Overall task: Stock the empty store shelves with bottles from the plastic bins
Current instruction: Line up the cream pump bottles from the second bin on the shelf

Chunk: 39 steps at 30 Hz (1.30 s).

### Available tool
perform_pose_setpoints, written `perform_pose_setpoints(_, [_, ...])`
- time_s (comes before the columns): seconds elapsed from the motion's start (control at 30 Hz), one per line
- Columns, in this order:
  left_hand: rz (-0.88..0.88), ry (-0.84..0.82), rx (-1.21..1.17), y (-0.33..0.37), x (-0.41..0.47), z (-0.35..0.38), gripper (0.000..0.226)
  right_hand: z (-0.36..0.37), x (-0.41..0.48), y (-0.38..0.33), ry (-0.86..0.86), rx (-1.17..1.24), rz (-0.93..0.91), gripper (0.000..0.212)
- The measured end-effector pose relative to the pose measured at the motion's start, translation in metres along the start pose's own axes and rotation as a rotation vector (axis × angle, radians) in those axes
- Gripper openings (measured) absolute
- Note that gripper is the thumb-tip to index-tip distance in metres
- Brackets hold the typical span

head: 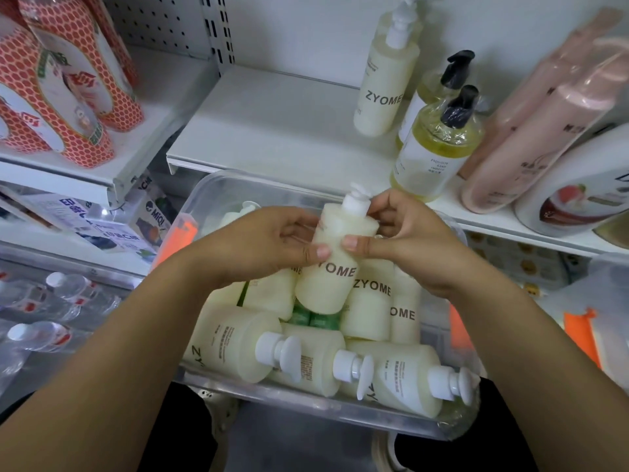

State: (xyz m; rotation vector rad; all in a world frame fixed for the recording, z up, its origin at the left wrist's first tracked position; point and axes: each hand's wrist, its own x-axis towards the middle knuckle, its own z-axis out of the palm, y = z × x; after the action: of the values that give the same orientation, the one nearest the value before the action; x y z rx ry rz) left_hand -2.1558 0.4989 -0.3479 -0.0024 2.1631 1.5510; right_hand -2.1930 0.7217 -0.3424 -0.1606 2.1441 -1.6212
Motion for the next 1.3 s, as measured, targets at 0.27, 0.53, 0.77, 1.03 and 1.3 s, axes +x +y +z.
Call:
perform_pose_setpoints(0.27, [0.090,-0.023,-0.091,0.008,0.010,0.018,0.056,-0.014,0.001,-0.010,-0.006,0.308,-0.126,0.049])
perform_pose_setpoints(0.53, [0.123,0.161,-0.205,0.010,0.021,0.015,0.057,-0.024,0.003,0.001,0.194,-0.320,-0.103,0.040])
perform_pose_setpoints(0.77, [0.123,0.279,-0.299,0.007,0.029,0.016,0.059,-0.029,0.001,0.018,0.206,-0.769,-0.086,0.054])
perform_pose_setpoints(1.03, [0.177,0.296,-0.331,0.033,0.050,0.012,0.067,-0.041,0.001,0.015,0.239,-0.674,-0.026,0.055])
perform_pose_setpoints(1.3, [0.216,0.318,-0.153,0.057,0.108,-0.003,0.075,-0.045,-0.002,0.014,0.252,-0.590,-0.001,0.060])
